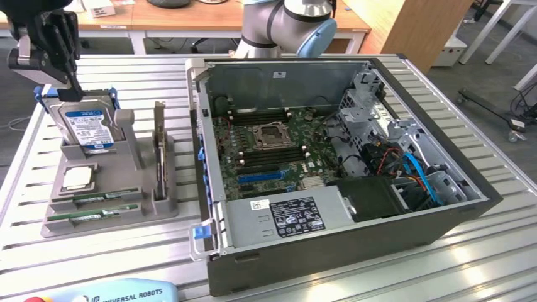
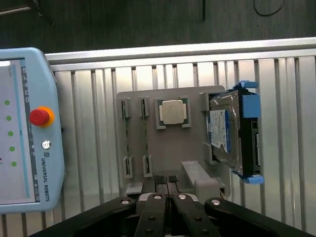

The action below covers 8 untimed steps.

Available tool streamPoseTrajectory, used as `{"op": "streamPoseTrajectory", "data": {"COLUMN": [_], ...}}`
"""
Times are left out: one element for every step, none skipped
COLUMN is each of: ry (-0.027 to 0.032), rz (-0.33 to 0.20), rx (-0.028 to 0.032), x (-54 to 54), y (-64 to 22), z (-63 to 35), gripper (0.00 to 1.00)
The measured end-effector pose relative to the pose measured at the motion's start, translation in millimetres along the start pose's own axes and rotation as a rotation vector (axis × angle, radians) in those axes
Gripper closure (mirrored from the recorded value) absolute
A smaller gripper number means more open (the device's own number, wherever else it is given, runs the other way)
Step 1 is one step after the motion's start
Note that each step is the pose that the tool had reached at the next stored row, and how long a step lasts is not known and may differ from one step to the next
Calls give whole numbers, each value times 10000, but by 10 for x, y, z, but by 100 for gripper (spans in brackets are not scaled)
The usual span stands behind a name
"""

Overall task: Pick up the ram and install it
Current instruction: 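Pick up the ram and move it above insertion slot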

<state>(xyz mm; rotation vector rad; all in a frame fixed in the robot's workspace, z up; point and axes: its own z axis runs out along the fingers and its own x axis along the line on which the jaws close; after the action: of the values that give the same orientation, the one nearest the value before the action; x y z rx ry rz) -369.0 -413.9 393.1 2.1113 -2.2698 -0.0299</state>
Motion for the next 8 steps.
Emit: {"op": "streamPoseTrajectory", "data": {"ry": [7,13,18,24,28,30,30,30], "rz": [-112,-221,-331,-436,-531,-580,-583,-584], "rx": [2,4,6,8,9,10,10,10], "x": [0,0,0,0,0,0,0,0], "y": [0,0,0,0,0,0,0,0], "z": [0,0,0,0,0,0,0,0], "gripper": [90,90,90,90,90,90,90,90]}}
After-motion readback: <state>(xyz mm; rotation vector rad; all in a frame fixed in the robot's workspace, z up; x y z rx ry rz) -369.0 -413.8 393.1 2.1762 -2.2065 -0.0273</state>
